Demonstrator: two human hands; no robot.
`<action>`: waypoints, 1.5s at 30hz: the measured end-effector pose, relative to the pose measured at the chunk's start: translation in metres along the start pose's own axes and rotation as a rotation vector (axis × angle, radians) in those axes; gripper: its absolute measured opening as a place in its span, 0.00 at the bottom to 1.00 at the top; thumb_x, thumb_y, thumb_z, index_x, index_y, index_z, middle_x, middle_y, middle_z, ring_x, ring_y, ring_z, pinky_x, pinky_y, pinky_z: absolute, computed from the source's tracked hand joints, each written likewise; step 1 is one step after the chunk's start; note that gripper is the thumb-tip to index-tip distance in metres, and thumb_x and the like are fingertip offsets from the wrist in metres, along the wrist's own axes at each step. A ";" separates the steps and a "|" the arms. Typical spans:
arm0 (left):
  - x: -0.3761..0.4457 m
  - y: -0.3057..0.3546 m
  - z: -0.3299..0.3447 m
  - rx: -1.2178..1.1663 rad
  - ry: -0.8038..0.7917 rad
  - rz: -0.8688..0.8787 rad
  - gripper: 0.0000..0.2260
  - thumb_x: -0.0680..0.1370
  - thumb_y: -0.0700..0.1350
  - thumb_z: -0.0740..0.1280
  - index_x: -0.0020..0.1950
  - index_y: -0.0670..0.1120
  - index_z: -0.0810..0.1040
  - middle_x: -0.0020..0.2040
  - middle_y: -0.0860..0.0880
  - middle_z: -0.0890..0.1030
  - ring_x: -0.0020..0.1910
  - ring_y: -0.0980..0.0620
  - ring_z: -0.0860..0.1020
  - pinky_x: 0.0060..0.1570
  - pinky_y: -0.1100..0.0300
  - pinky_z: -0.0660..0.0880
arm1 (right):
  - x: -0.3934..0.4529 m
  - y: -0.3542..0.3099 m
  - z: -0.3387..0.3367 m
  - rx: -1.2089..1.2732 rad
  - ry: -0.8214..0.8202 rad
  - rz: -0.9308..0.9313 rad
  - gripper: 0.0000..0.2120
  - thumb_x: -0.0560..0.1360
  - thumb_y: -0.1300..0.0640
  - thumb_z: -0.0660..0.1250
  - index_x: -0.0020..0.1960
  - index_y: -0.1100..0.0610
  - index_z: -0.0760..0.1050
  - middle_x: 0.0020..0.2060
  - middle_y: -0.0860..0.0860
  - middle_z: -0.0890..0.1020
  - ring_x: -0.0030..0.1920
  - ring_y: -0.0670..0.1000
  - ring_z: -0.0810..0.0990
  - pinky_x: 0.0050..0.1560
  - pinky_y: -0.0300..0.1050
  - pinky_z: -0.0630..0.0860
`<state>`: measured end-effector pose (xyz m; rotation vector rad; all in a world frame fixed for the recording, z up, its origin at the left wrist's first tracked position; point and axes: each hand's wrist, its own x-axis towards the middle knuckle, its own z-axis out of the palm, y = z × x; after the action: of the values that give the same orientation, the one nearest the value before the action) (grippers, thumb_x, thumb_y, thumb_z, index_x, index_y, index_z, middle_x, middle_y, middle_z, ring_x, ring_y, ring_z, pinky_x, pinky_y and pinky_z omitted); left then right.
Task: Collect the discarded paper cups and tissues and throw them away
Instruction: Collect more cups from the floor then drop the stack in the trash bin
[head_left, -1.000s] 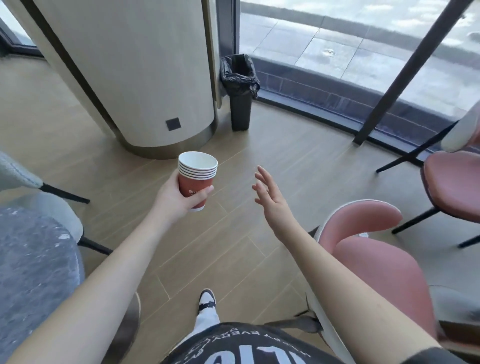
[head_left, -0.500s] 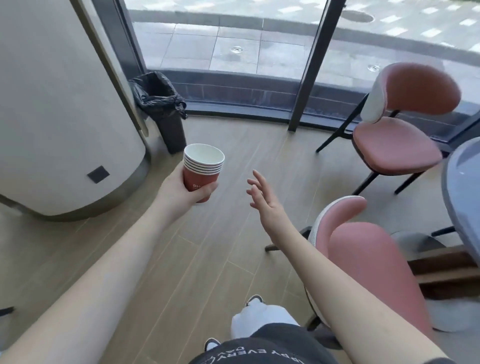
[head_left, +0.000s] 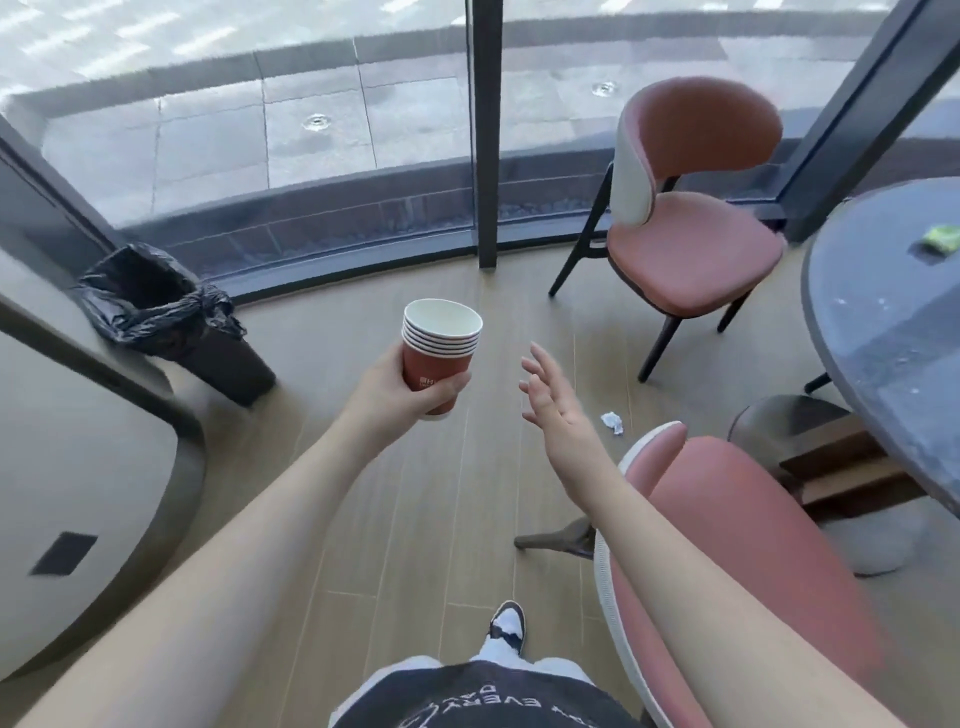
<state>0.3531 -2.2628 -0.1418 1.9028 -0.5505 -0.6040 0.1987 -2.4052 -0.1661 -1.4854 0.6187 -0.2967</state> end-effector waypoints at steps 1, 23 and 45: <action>0.015 0.004 0.006 -0.010 -0.021 0.007 0.15 0.71 0.49 0.79 0.53 0.55 0.78 0.46 0.58 0.84 0.42 0.66 0.81 0.38 0.73 0.74 | 0.007 -0.002 -0.005 0.008 0.019 0.007 0.25 0.79 0.38 0.56 0.75 0.36 0.61 0.73 0.42 0.69 0.73 0.45 0.68 0.75 0.56 0.64; 0.337 0.060 0.050 0.027 -0.592 0.216 0.17 0.70 0.52 0.79 0.54 0.62 0.76 0.47 0.64 0.83 0.45 0.64 0.81 0.35 0.74 0.74 | 0.234 -0.026 -0.030 0.065 0.560 0.073 0.20 0.84 0.48 0.57 0.75 0.39 0.62 0.73 0.45 0.68 0.73 0.45 0.68 0.75 0.55 0.65; 0.469 0.145 0.307 0.221 -0.991 0.280 0.28 0.63 0.64 0.75 0.59 0.61 0.74 0.49 0.62 0.84 0.47 0.65 0.81 0.39 0.71 0.76 | 0.319 0.011 -0.249 0.275 0.983 0.131 0.19 0.84 0.48 0.57 0.74 0.39 0.63 0.72 0.43 0.69 0.72 0.42 0.69 0.70 0.49 0.71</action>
<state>0.5057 -2.8187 -0.1935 1.5740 -1.5286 -1.3341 0.3184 -2.7860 -0.2336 -0.9598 1.3794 -0.9902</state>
